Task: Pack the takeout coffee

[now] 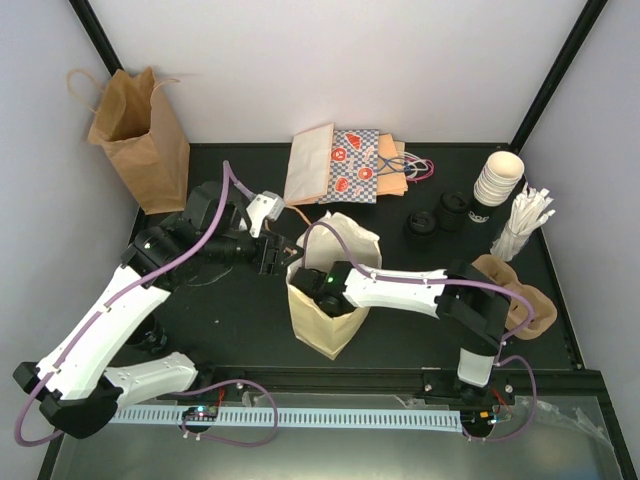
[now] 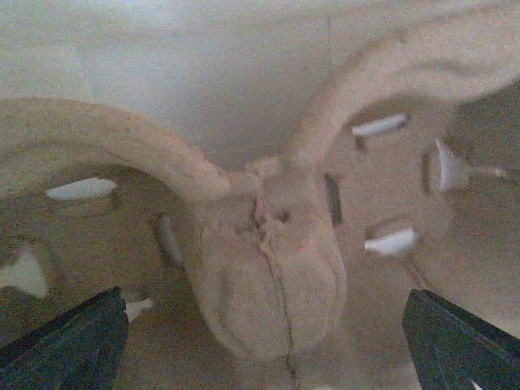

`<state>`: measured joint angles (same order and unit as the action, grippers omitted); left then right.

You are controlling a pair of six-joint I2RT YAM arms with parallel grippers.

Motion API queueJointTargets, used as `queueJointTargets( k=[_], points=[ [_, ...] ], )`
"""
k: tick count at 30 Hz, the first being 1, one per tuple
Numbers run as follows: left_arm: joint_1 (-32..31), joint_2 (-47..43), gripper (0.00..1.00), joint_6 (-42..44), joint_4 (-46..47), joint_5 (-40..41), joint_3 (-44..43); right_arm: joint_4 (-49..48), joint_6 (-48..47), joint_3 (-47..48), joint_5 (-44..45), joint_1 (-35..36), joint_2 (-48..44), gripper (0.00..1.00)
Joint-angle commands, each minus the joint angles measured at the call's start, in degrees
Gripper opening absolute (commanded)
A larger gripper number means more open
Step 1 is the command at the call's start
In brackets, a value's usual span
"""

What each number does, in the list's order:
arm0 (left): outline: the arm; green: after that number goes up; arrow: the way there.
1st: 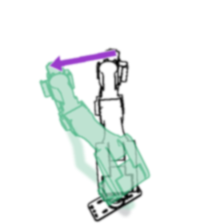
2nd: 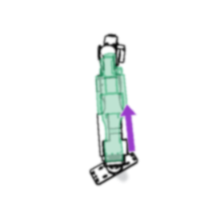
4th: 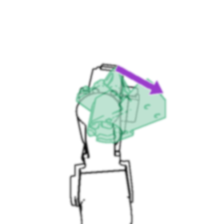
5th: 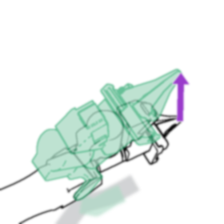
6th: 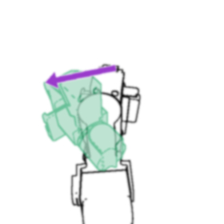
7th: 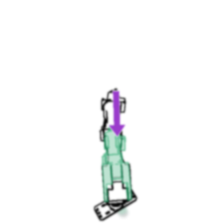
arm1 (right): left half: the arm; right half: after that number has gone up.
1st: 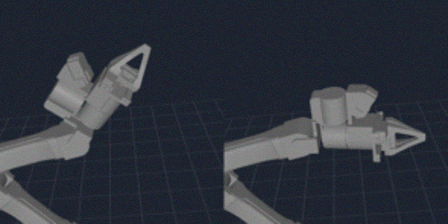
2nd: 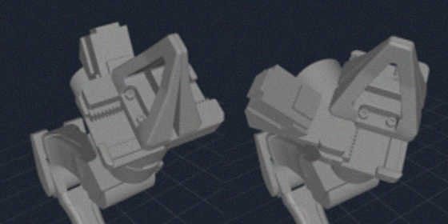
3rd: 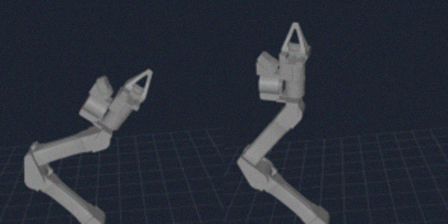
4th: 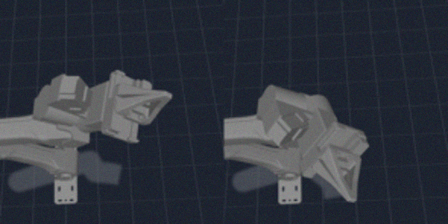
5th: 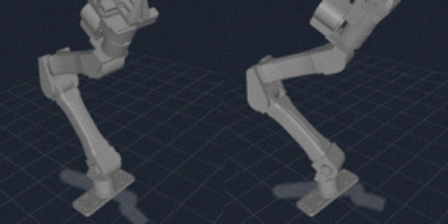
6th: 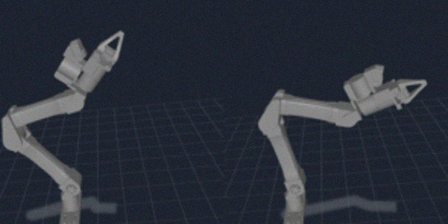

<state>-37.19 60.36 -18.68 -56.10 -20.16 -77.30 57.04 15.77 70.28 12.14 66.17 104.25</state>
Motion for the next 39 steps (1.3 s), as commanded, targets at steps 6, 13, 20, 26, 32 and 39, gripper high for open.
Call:
queueJointTargets(
  k=[6,13,20,26,32,39],
  points=[
    [-0.57,-0.86,0.61,-0.91,-1.25,-2.52,1.44,2.89,1.13,3.86,2.27,0.36,-3.35,0.99],
    [-0.81,-1.23,0.61,-0.97,-1.99,-2.24,1.88,3.2,0.94,4.23,2.03,0.32,-4.1,0.88],
    [-0.94,-1.6,0.61,-1.1,-1.8,-1.91,1.86,4.26,1.17,5.01,2.54,0.37,-5.09,0.72],
    [-0.91,-1.54,0.61,-1.42,-1.94,-2.14,2.06,5.42,1.58,5.66,3.83,0.35,-5.7,1.0],
    [-1.03,-1.68,0.61,-1.57,-2.07,-2.41,1.98,9.08,2.11,9.01,5.6,0.44,-7.98,1.0],
    [-1.18,-1.3,0.61,-1.8,-1.89,-3.01,2.22,13.34,1.86,14.18,7.66,0.43,-9.8,0.96]
  ],
)
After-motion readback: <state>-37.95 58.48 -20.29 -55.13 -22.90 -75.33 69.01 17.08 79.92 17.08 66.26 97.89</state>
